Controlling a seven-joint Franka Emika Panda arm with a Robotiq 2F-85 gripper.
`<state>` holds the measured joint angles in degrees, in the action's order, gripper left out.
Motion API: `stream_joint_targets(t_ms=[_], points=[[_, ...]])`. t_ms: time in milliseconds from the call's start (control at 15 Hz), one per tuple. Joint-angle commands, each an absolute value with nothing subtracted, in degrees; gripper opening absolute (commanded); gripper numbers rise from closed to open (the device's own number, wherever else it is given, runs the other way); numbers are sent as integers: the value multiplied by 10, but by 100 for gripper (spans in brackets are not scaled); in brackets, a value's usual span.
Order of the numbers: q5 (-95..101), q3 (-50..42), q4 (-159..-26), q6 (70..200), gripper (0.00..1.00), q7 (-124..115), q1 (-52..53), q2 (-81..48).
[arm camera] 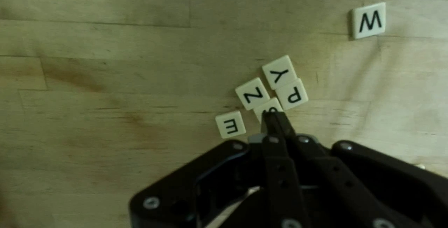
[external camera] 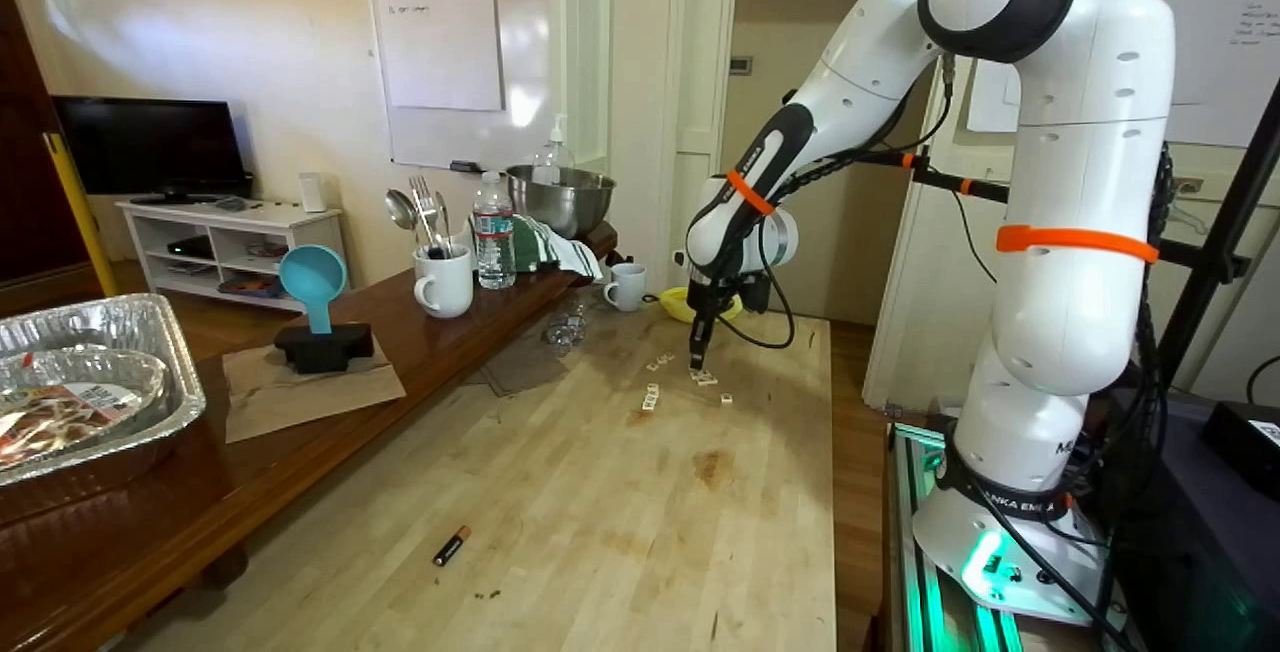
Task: Move the tile letter s to the left
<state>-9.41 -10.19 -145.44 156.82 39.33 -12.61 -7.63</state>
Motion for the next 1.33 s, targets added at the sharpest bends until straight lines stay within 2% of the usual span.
stream_joint_targets(t_ms=[0,867,1267], points=[[-119,-77,-1451,1601,0,430,-146,-97],[-121,-42,-1455,1643,0,502,-178,-116],[-230,-21,-1451,1673,0,453,-176,-125]])
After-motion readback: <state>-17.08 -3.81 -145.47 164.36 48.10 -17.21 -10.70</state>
